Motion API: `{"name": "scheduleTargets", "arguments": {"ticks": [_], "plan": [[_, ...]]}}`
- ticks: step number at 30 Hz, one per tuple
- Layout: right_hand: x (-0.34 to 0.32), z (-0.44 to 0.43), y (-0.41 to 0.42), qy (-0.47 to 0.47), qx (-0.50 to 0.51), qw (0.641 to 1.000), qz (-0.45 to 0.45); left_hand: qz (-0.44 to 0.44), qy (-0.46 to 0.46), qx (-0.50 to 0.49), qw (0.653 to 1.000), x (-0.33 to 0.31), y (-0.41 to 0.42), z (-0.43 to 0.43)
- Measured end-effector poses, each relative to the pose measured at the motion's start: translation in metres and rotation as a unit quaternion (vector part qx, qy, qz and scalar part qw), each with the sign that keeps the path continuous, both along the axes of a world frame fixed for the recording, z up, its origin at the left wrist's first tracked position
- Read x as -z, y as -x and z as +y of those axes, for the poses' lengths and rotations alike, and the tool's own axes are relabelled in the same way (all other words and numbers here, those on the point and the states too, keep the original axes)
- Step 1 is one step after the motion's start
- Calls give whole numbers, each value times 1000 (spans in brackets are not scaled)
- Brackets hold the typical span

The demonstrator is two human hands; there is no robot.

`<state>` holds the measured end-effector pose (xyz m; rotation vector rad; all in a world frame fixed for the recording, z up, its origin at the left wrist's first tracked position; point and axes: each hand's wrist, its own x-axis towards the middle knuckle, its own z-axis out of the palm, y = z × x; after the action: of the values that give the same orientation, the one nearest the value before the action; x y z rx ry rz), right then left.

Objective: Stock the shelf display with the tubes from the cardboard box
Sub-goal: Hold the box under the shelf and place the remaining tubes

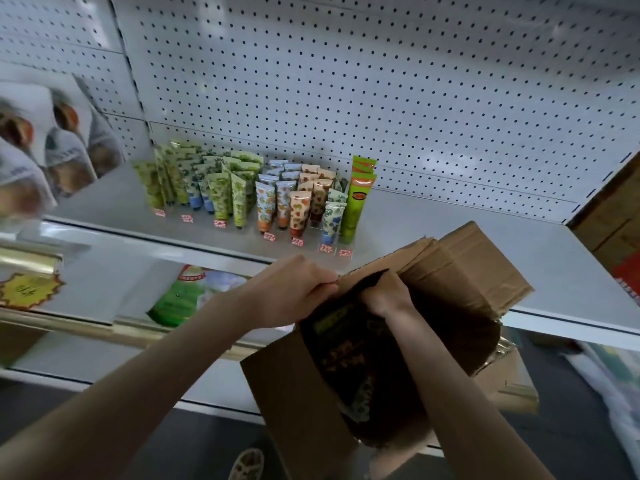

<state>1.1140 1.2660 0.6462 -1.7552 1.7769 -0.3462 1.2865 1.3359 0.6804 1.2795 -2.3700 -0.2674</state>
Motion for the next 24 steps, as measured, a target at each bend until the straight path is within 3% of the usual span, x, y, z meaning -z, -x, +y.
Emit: {"name": "scheduleTargets", "arguments": {"ticks": [8,12,17,21,24], "plan": [[2,8,-5,-11,-52,998,14,1,-8,-11,1000,2,-10,6],[0,15,-8,-23,-114,988,97,-15,-29,-28,999,-1,-19,2],[-5,25,-11,58,-153,967,197,-13,-60,-29,998,-4,-25,-5],[-20,25,-1,48,-207,962,172,-21,-78,-51,995,-4,-33,-8],[-47,30,3,17,-242,966,86,-5,-99,-62,993,-6,-39,-11]]}}
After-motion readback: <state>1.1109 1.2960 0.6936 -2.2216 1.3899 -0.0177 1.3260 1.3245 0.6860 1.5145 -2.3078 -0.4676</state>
